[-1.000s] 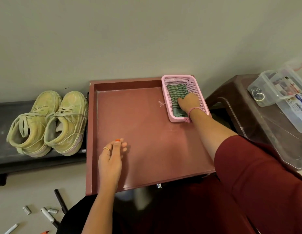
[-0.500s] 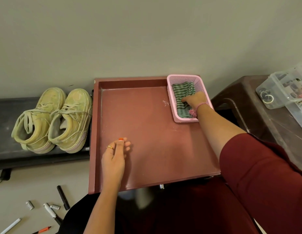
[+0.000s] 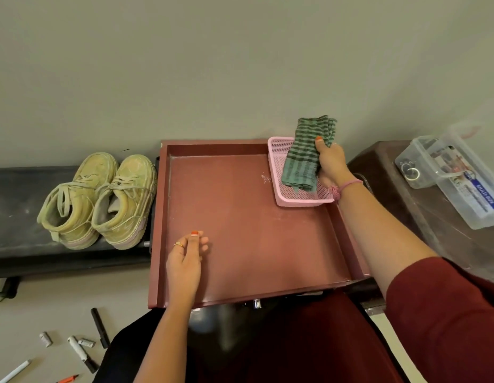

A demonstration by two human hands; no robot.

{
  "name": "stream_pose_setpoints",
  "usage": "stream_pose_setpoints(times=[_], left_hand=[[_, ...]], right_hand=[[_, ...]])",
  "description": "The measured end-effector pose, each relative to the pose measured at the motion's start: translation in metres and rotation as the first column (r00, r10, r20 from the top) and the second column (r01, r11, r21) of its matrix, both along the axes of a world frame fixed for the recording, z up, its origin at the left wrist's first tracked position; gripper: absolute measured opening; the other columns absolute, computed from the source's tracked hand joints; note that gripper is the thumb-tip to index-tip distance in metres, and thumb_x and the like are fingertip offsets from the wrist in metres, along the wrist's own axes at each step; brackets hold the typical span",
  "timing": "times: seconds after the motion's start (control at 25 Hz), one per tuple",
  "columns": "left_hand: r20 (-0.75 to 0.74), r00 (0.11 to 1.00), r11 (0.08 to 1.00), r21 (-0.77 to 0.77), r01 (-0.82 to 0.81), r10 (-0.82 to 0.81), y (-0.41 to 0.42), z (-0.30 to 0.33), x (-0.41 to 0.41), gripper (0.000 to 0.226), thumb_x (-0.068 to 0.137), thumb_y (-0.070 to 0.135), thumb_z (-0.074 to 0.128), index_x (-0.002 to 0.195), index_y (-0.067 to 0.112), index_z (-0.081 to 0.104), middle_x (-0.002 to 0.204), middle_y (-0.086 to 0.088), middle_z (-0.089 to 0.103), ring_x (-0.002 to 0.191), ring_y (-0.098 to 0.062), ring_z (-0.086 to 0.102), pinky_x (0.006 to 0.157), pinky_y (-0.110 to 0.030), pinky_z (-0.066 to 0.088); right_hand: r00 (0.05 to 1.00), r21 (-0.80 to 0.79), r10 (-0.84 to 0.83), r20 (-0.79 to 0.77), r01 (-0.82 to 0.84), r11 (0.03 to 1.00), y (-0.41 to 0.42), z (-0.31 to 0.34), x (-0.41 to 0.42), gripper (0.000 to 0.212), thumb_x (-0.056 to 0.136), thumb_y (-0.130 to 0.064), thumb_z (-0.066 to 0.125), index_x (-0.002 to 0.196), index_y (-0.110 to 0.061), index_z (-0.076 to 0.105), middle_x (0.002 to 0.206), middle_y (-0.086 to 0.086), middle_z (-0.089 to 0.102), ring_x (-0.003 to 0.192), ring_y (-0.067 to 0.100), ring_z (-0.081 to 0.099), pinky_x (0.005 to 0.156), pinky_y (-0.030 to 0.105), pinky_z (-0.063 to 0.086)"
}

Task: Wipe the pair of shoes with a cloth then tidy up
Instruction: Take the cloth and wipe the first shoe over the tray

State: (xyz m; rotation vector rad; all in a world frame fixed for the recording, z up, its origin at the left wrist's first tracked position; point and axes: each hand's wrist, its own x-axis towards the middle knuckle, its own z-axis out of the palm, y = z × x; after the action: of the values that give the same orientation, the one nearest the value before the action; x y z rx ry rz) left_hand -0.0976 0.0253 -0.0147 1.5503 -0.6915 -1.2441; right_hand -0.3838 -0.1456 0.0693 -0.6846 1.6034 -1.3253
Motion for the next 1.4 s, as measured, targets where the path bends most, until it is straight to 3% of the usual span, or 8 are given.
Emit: stream_pose_setpoints(times=[0.24,0.44,0.68,0.84,1.0,1.12,1.24,1.4], left_hand=[[-0.006,0.999,0.997,-0.063,-0.032,0.032,0.031,0.02,0.016,0.021,0.102,0.018,0.044,0.108,0.011,0.063,0.094,0.0,0.069,0.086,-0.009,0.065,0.078,-0.019,0.054],[0.025,0.998,0.994,-0.088,-0.059,0.062,0.07,0.035,0.032,0.021,0.101,0.02,0.045,0.1,0.017,0.066,0.093,0.0,0.071,0.089,-0.015,0.067,0.088,-0.032,0.051],[0.06,0.994,0.994,-0.073,-0.084,0.088,0.11,0.051,0.07,0.021,0.101,0.025,0.047,0.102,0.017,0.067,0.093,0.0,0.072,0.09,-0.015,0.067,0.086,-0.033,0.052],[0.277,0.961,0.997,-0.068,0.028,-0.008,0.116,0.063,0.097,0.021,0.1,0.024,0.048,0.111,0.017,0.064,0.098,0.007,0.069,0.092,-0.007,0.065,0.09,-0.029,0.05],[0.647,0.747,0.977,-0.019,0.214,-0.151,0.097,0.057,0.128,0.042,0.093,0.019,0.06,0.133,0.011,0.05,0.129,-0.004,0.049,0.115,-0.013,0.051,0.096,-0.023,0.039],[0.86,0.465,0.959,0.087,0.271,-0.209,0.072,0.045,0.149,0.065,0.087,0.014,0.067,0.144,0.009,0.036,0.139,-0.007,0.041,0.127,-0.021,0.042,0.102,-0.033,0.04],[0.948,0.191,0.93,0.185,0.318,-0.254,0.047,0.031,0.169,0.083,0.082,0.014,0.073,0.149,0.006,0.025,0.146,-0.011,0.038,0.132,-0.027,0.039,0.104,-0.038,0.039],[0.963,-0.035,0.868,0.255,0.427,-0.266,0.018,0.007,0.189,0.104,0.069,0.019,0.085,0.149,0.0,0.022,0.15,-0.018,0.033,0.14,-0.031,0.033,0.111,-0.04,0.034]], right_hand=[[0.931,-0.188,0.017,0.365,0.056,0.981,0.076,0.054,0.024,0.034,0.099,-0.014,0.044,0.131,-0.002,0.045,0.119,0.014,0.063,0.106,0.026,0.064,0.082,0.041,0.055],[0.935,-0.256,0.083,0.344,0.009,0.967,0.16,0.083,0.063,0.066,0.094,-0.004,0.053,0.143,-0.035,0.024,0.123,0.001,0.06,0.106,0.016,0.064,0.082,0.037,0.055],[0.921,-0.214,0.15,0.36,-0.075,0.974,0.234,0.071,0.101,0.058,0.093,0.006,0.045,0.14,-0.029,0.041,0.126,0.002,0.061,0.114,0.019,0.06,0.089,0.037,0.053],[0.915,-0.137,0.101,0.392,-0.05,0.989,0.258,0.052,0.124,0.062,0.093,0.006,0.044,0.143,-0.03,0.038,0.128,0.001,0.06,0.114,0.017,0.06,0.095,0.039,0.049],[0.904,-0.089,0.058,0.423,-0.022,0.996,0.267,0.038,0.141,0.063,0.093,0.006,0.045,0.143,-0.03,0.036,0.125,0.0,0.061,0.112,0.018,0.06,0.094,0.04,0.049],[0.905,-0.056,0.041,0.422,-0.019,0.998,0.263,0.027,0.144,0.063,0.092,0.006,0.046,0.142,-0.031,0.038,0.122,-0.002,0.063,0.11,0.016,0.061,0.094,0.04,0.049],[0.918,-0.028,0.036,0.395,-0.027,0.999,0.257,0.016,0.144,0.063,0.092,0.005,0.047,0.142,-0.032,0.039,0.119,-0.005,0.064,0.11,0.016,0.061,0.094,0.039,0.049],[0.933,0.017,0.01,0.359,-0.017,1.0,0.245,-0.005,0.145,0.061,0.092,0.004,0.048,0.139,-0.034,0.042,0.121,-0.005,0.063,0.112,0.016,0.06,0.095,0.039,0.048]])
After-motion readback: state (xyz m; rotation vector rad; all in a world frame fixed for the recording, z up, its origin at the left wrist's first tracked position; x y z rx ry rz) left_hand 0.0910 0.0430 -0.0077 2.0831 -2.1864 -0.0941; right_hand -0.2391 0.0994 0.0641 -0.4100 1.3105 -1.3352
